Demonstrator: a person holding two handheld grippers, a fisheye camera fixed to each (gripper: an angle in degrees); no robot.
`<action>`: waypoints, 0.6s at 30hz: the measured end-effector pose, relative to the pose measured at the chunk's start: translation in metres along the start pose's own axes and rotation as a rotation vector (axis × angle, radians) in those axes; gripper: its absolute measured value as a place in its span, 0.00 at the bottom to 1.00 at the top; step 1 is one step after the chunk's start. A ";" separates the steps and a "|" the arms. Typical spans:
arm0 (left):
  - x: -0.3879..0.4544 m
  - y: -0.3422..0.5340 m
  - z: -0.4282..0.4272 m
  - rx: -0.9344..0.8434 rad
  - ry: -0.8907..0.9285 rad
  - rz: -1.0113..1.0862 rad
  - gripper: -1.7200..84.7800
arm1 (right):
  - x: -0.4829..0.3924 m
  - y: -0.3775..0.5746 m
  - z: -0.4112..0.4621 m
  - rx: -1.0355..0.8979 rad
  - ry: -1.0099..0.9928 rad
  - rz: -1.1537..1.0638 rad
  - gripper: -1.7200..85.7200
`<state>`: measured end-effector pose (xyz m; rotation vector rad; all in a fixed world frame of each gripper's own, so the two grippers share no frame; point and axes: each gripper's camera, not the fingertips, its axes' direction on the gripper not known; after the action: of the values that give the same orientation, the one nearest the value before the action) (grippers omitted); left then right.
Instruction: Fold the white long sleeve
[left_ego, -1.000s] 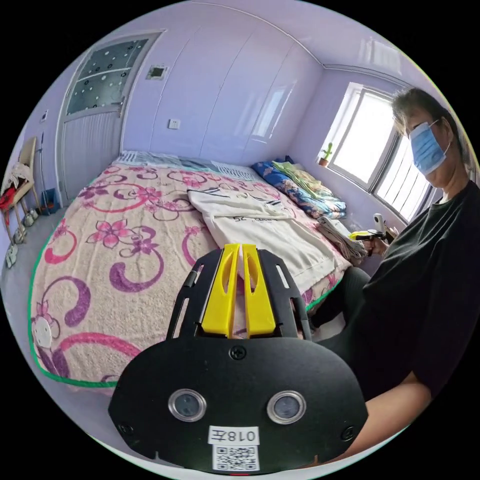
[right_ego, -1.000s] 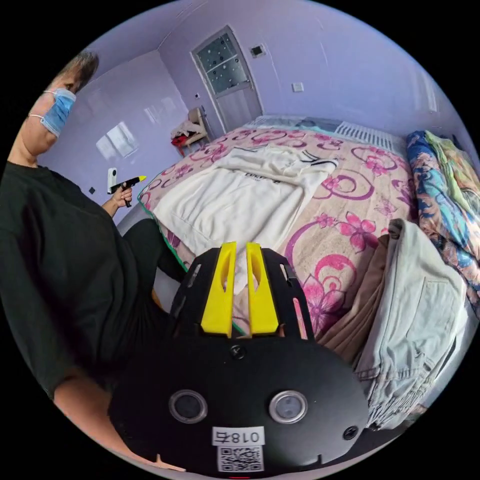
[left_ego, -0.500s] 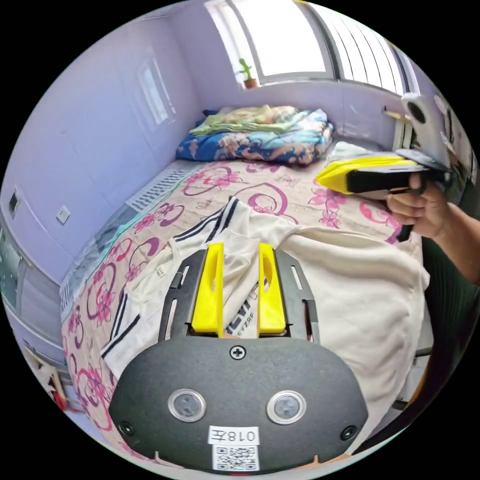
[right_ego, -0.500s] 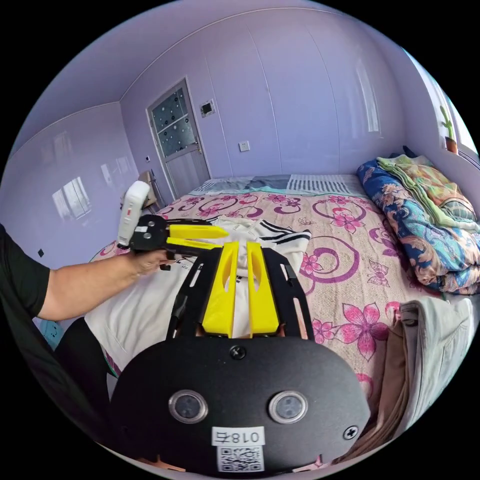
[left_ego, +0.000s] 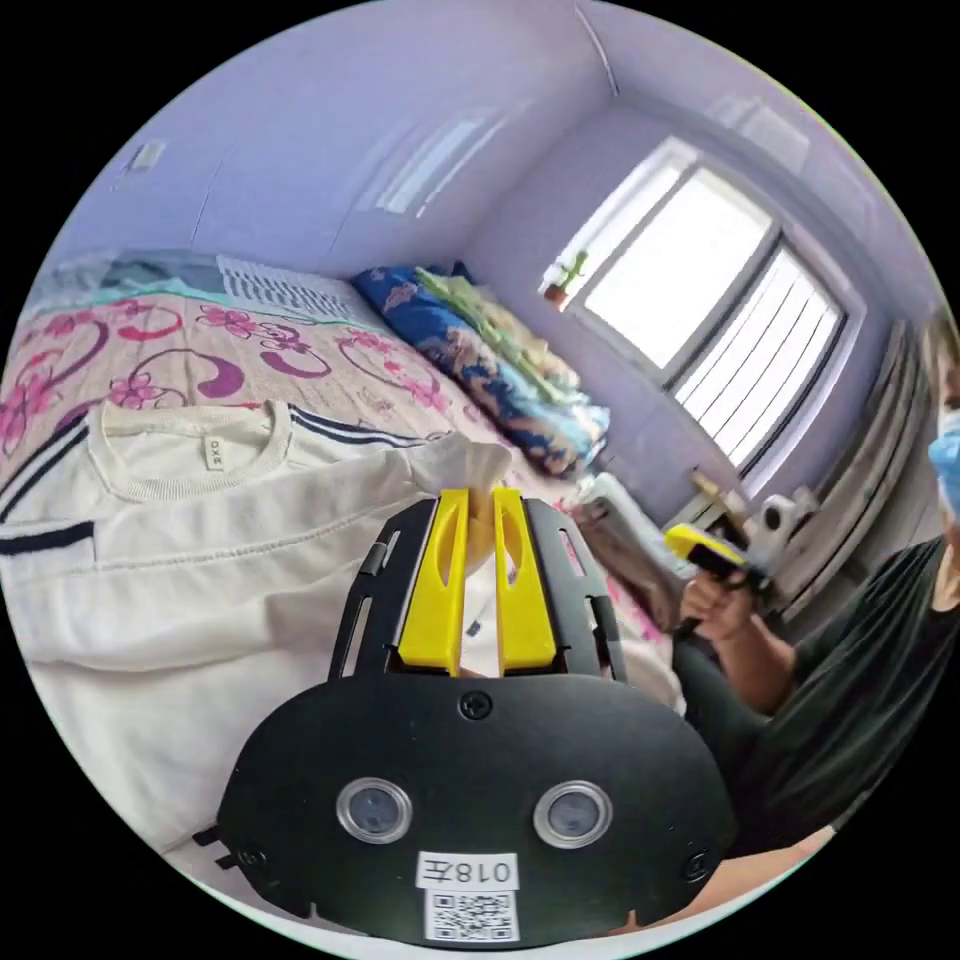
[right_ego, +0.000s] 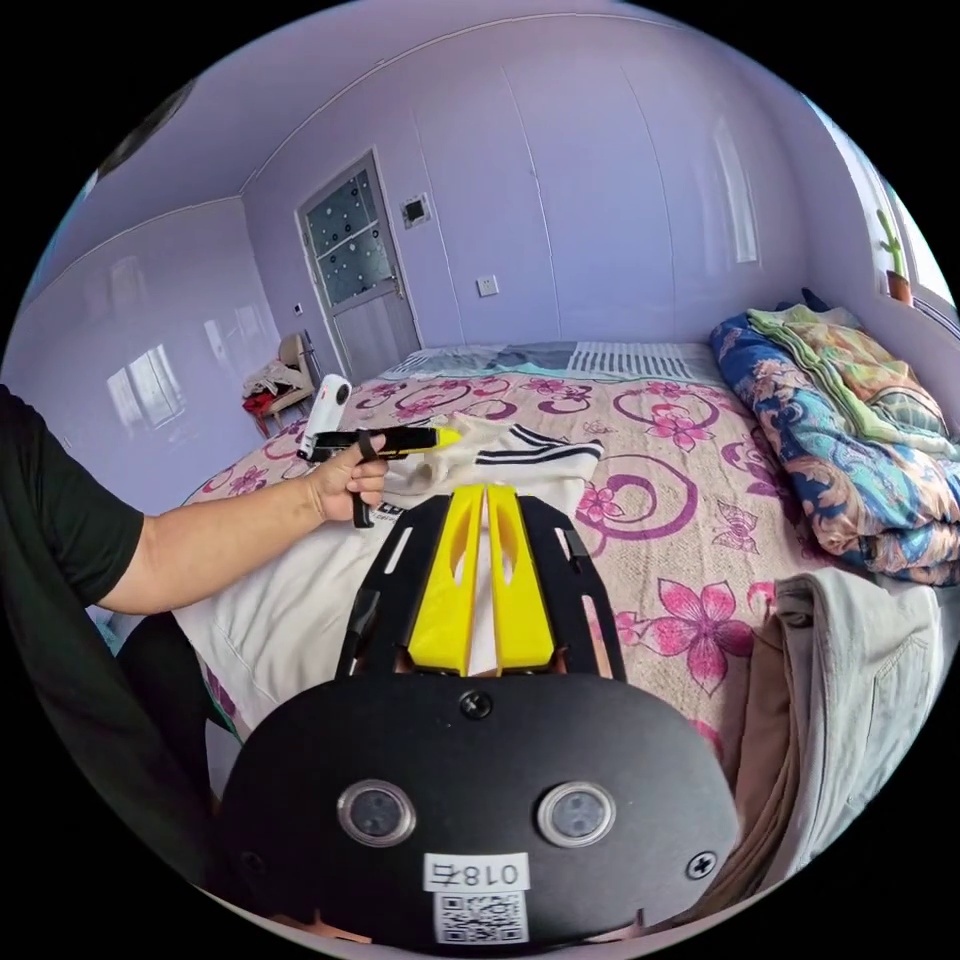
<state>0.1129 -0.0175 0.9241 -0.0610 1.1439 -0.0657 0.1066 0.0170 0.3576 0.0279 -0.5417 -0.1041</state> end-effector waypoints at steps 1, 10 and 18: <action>-0.014 0.005 -0.039 0.099 0.043 -0.025 0.07 | -0.006 -0.004 0.005 -0.009 -0.001 -0.018 0.04; -0.030 0.077 -0.424 0.607 -0.245 -0.062 0.07 | -0.137 -0.064 0.122 -0.107 -0.110 -0.400 0.10; -0.053 0.167 -0.600 0.666 -0.607 -0.272 0.08 | -0.232 -0.088 0.261 -0.251 -0.026 -0.650 0.12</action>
<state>-0.4516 0.1442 0.7107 0.3371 0.4594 -0.6246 -0.2337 -0.0454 0.4579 -0.0438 -0.5255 -0.8060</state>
